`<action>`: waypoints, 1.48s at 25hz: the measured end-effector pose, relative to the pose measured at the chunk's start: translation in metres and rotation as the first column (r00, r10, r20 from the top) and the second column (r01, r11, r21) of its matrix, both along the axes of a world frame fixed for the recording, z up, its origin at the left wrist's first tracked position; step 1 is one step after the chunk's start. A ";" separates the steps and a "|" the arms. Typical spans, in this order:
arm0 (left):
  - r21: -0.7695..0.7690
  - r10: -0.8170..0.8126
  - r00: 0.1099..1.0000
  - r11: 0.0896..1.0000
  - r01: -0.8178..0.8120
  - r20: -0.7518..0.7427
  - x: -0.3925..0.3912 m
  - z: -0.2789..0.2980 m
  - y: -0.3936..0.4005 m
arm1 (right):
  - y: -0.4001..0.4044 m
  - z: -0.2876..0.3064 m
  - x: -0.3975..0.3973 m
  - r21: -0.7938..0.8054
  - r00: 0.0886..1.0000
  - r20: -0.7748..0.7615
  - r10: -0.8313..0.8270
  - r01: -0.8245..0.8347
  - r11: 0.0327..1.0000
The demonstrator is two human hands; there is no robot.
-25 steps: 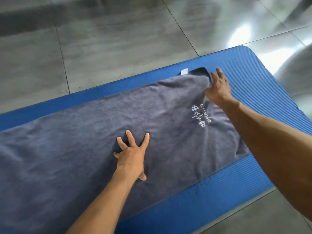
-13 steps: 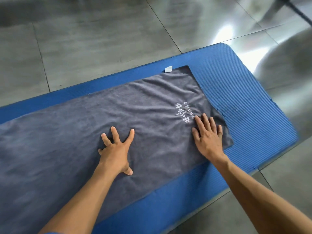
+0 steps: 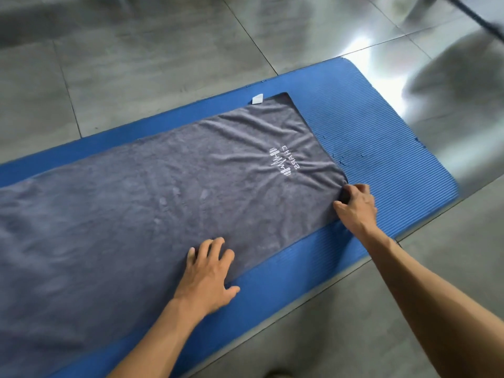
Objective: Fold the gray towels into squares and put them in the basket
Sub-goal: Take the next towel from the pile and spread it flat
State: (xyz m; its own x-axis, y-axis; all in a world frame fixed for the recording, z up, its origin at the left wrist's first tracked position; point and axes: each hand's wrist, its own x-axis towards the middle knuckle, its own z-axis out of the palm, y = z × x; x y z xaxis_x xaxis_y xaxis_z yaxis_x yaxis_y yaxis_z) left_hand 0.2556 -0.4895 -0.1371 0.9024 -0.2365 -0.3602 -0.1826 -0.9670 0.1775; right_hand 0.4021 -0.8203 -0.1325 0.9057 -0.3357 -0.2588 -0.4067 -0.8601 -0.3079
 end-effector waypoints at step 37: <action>-0.303 0.911 0.290 0.377 -0.875 0.294 -0.118 0.020 0.206 | 0.352 0.006 -0.170 0.225 0.286 0.225 0.932 -0.945 0.236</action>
